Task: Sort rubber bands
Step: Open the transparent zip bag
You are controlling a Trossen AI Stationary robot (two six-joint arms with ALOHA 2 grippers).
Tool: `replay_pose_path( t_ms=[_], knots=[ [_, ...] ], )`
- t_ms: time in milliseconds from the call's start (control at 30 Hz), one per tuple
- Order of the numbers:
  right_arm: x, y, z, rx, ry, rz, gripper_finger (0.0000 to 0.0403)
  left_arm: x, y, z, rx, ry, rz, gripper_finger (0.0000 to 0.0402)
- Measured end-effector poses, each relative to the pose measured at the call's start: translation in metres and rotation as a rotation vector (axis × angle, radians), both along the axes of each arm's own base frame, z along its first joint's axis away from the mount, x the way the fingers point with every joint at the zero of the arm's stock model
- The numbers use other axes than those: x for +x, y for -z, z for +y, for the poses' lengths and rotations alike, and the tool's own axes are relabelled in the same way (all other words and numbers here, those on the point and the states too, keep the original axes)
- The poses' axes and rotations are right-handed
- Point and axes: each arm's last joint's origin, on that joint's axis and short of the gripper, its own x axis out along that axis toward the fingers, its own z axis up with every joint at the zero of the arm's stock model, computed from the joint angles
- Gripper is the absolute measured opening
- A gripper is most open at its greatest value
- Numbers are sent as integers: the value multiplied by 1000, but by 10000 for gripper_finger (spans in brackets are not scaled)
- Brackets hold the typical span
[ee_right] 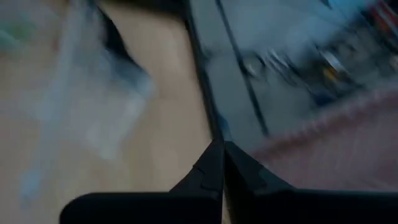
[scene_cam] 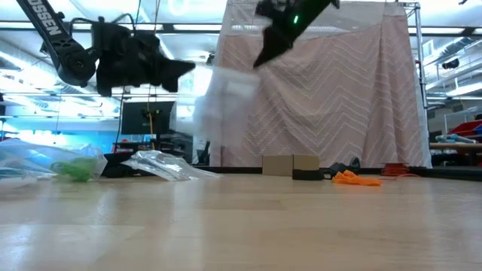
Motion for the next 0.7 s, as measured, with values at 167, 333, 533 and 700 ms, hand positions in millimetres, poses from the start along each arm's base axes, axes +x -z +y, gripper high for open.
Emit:
replay_pose_path(
  t_ms=[167, 333, 533, 700],
  knots=[
    [-9, -27, 36, 176, -229, -155, 0, 9, -7, -16, 71, 68, -68, 1],
    [4, -20, 84, 131, -308, -109, 0, 19, -8, -29, 136, 46, -101, 1],
    [17, -2, 130, -31, -233, -28, 0, 25, -6, -35, 147, -14, -96, 1],
    [34, 20, 133, -77, -171, 23, 0, 30, -6, -43, 162, -9, -103, 1]
  ],
)
